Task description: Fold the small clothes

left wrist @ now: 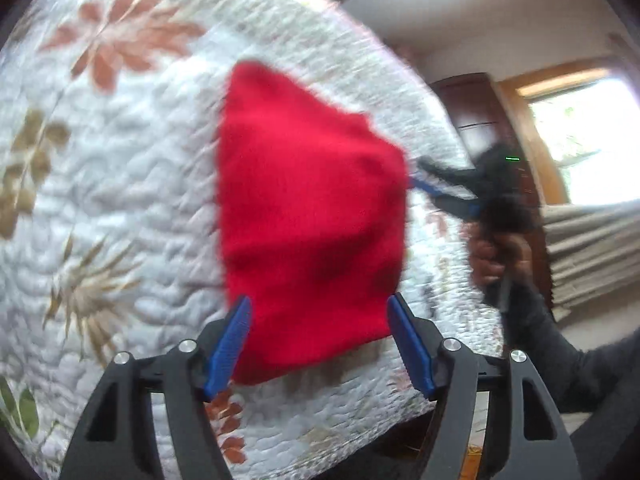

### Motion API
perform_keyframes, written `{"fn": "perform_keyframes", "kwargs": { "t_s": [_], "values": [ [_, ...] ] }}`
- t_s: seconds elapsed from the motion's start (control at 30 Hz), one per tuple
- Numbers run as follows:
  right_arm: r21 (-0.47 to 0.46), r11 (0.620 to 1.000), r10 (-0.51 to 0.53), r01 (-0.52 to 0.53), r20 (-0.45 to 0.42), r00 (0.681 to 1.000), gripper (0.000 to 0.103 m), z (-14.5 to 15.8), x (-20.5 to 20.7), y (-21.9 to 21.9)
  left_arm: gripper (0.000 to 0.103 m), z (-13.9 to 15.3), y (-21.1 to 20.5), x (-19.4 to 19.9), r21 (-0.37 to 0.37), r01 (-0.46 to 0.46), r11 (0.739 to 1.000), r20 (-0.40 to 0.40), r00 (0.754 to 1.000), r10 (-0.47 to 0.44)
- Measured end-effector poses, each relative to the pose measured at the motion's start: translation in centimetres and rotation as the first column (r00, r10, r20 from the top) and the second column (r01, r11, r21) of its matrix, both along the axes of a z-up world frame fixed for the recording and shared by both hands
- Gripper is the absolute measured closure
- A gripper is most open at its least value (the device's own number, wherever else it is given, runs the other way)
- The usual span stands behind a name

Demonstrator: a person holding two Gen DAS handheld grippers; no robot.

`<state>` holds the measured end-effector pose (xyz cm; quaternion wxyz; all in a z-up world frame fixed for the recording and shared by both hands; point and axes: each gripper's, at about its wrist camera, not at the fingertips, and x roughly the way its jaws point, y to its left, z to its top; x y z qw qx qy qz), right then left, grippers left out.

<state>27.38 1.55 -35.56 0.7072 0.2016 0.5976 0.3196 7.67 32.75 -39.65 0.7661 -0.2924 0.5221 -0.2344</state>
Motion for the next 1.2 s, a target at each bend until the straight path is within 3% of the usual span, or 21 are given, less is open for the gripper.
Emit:
{"fn": "perform_keyframes", "kwargs": {
  "t_s": [0.03,0.07,0.1,0.23,0.37,0.43,0.5,0.53,0.7,0.77,0.8,0.83,0.93,1.0,1.1,1.2],
  "values": [
    [-0.007,1.000,0.003,-0.003,-0.006,1.000,0.069,-0.3,0.1,0.8,0.034,0.4,-0.5,0.2,-0.018,0.028,0.999,0.021,0.999,-0.028],
    [-0.014,1.000,0.012,-0.012,-0.006,1.000,0.088,-0.8,-0.3,0.4,0.034,0.4,-1.4,0.2,-0.026,0.046,0.999,0.024,0.999,-0.046],
    [-0.039,0.999,0.016,-0.015,0.011,1.000,0.097,-1.4,-0.4,0.2,0.034,0.2,-2.0,0.4,-0.031,0.068,0.997,0.023,0.997,-0.067],
    [-0.084,0.995,-0.047,0.055,0.091,0.995,0.099,-0.1,-0.5,-0.3,0.034,-0.8,-3.9,0.4,-0.030,0.130,0.991,0.017,0.991,-0.130],
    [-0.110,0.988,-0.104,0.109,0.052,0.993,0.098,-2.5,0.0,-1.7,0.034,-1.5,-3.7,0.5,-0.056,0.145,0.988,0.005,0.989,-0.144],
    [-0.078,0.993,-0.081,0.083,0.025,0.996,0.091,-3.1,-0.1,-1.0,0.034,-1.2,-3.4,0.6,-0.059,0.145,0.988,0.023,0.989,-0.144],
    [-0.049,0.993,-0.111,0.111,0.014,0.994,0.072,-2.6,-0.7,-1.3,0.034,-0.2,-2.7,1.2,-0.074,0.138,0.988,0.045,0.990,-0.135],
    [-0.042,0.991,-0.125,0.126,0.017,0.992,0.067,-2.2,-1.2,-1.4,0.034,0.2,-2.5,1.7,-0.087,0.136,0.987,0.058,0.990,-0.131],
    [-0.060,0.992,-0.109,0.107,-0.038,0.993,0.061,-1.8,-6.0,-1.0,0.034,0.3,-1.6,5.3,-0.112,0.134,0.985,0.093,0.988,-0.124],
    [-0.074,0.995,-0.075,0.070,-0.065,0.995,0.065,-2.8,-7.6,-0.1,0.034,-0.9,-1.6,6.5,-0.134,0.141,0.981,0.067,0.989,-0.132],
    [-0.100,0.994,-0.058,0.050,-0.075,0.996,0.090,-3.5,-8.0,0.3,0.035,-1.7,-1.7,6.9,-0.135,0.146,0.980,0.047,0.989,-0.141],
    [-0.145,0.989,-0.053,0.042,-0.070,0.996,0.094,-4.1,-8.2,0.5,0.038,-2.8,-2.0,7.4,-0.106,0.157,0.982,0.018,0.988,-0.156],
    [-0.172,0.983,-0.079,0.066,-0.074,0.994,0.097,-5.3,-7.7,-0.4,0.049,-5.2,-2.6,7.9,-0.071,0.177,0.982,-0.043,0.983,-0.180],
    [-0.155,0.985,-0.088,0.073,-0.087,0.992,0.096,-5.4,-7.6,-0.6,0.049,-5.7,-2.5,8.0,-0.076,0.172,0.982,-0.049,0.983,-0.176],
    [-0.125,0.989,-0.092,0.084,-0.065,0.994,0.087,-3.6,-8.4,-1.0,0.045,-4.4,-1.9,7.5,-0.087,0.145,0.986,-0.037,0.988,-0.148],
    [-0.123,0.987,-0.108,0.104,-0.025,0.994,0.087,-1.1,-10.6,-1.3,0.043,-2.2,-1.1,5.4,-0.149,0.135,0.980,0.014,0.991,-0.134]
  ]
}}
